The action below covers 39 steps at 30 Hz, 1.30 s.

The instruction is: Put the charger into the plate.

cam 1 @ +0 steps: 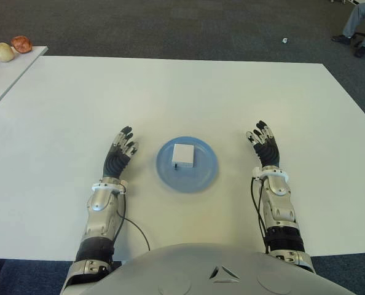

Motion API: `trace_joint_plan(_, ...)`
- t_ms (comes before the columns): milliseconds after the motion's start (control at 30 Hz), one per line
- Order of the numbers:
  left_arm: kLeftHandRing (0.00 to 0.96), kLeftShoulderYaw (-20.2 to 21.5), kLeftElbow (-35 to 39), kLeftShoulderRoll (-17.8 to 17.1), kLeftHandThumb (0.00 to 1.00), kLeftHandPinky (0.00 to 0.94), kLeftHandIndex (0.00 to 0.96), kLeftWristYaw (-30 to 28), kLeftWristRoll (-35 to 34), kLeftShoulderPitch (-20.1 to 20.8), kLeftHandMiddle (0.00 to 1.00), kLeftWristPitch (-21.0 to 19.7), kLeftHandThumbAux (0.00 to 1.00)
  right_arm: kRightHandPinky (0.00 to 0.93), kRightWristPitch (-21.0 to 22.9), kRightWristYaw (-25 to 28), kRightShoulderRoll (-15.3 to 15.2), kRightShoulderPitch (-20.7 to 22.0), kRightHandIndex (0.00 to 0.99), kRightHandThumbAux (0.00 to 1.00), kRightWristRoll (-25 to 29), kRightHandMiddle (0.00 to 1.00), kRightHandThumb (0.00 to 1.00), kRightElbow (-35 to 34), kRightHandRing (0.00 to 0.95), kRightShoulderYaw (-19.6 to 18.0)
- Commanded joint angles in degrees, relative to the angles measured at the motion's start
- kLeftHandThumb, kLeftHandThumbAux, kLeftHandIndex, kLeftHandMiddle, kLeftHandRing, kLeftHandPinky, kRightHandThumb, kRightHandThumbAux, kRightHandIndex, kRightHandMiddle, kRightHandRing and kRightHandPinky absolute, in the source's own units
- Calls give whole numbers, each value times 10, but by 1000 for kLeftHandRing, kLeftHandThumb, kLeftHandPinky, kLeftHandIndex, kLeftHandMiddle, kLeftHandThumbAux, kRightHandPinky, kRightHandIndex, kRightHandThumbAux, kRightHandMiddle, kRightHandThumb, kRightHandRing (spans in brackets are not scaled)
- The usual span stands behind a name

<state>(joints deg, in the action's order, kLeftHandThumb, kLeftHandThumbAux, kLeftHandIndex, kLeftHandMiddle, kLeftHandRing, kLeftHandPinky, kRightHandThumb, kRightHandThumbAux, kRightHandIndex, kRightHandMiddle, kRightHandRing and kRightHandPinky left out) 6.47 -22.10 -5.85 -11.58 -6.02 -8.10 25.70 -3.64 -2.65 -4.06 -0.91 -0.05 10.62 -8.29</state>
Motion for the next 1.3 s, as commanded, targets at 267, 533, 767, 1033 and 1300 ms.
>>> trace_joint_plan(267,17,-13,-15,-8,0,33,25,-3,17,-35,25,3,607,45,42,-20,5,34,28,629,-4,45,1,12,28,6)
trace_joint_plan(533,13,-18,-14,-13,0,28,21,-11,16,-41,19,2,591,40,60,-22,5,45,21,620,-6,36,3,14,19,11)
trace_joint_plan(767,11,-24,-9,-14,0,25,17,-17,17,-44,19,1,585,35,75,-17,4,50,13,614,0,40,9,15,20,10)
trace_joint_plan(1033,14,-29,-10,-14,0,30,15,-23,10,-41,24,-4,596,29,86,-17,11,41,5,616,8,41,15,1,19,8)
trace_joint_plan(1300,15,-33,-21,-18,0,26,13,-30,3,-24,27,-20,602,34,80,-21,19,23,7,619,8,56,24,-5,30,9)
